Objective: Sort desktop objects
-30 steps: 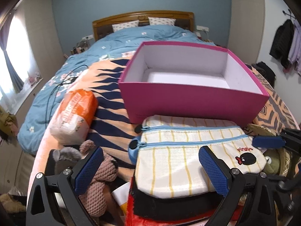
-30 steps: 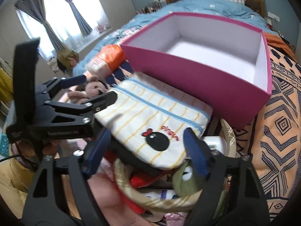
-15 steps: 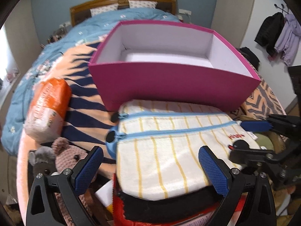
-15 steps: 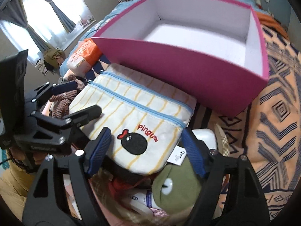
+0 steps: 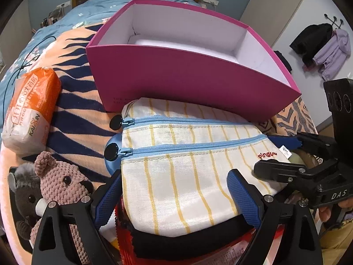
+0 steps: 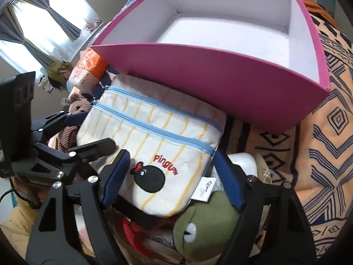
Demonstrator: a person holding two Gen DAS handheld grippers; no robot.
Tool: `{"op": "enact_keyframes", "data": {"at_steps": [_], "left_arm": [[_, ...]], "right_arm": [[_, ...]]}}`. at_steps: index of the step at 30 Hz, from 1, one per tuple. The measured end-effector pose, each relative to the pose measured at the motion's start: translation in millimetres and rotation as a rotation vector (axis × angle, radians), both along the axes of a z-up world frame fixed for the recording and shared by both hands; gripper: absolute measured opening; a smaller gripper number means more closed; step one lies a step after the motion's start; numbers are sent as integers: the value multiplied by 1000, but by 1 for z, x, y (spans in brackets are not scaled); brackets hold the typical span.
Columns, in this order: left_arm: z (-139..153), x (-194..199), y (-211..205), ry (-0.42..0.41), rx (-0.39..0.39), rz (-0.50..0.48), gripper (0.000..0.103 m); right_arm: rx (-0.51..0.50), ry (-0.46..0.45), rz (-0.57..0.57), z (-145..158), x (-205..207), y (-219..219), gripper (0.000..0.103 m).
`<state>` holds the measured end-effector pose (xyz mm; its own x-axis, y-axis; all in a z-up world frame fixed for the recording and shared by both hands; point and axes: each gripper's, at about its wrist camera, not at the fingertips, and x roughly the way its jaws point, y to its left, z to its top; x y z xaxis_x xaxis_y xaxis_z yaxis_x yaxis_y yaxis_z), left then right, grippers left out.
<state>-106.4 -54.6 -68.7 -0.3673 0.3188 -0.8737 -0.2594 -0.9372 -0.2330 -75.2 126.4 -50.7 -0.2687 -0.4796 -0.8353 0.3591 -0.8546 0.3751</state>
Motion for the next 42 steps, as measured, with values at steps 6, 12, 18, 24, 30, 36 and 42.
{"op": "enact_keyframes", "data": {"at_steps": [6, 12, 18, 24, 30, 36, 42], "left_arm": [[8, 5, -4, 18, 34, 14, 93], [16, 15, 4, 36, 61, -28, 79], [10, 14, 3, 30, 13, 2, 79], [9, 11, 7, 24, -14, -25, 79], [-4, -2, 8, -44, 12, -47, 79], [-4, -3, 9, -46, 16, -47, 79], [-5, -6, -3, -61, 58, -5, 79]], "right_arm": [[-55, 103, -19, 11, 9, 13, 67], [-33, 218, 87, 27, 28, -7, 37], [30, 140, -10, 19, 16, 4, 51], [108, 19, -54, 11, -4, 12, 76], [95, -69, 19, -3, -20, 4, 89], [1, -54, 52, 0, -21, 9, 84], [-159, 8, 54, 8, -11, 30, 74]]}}
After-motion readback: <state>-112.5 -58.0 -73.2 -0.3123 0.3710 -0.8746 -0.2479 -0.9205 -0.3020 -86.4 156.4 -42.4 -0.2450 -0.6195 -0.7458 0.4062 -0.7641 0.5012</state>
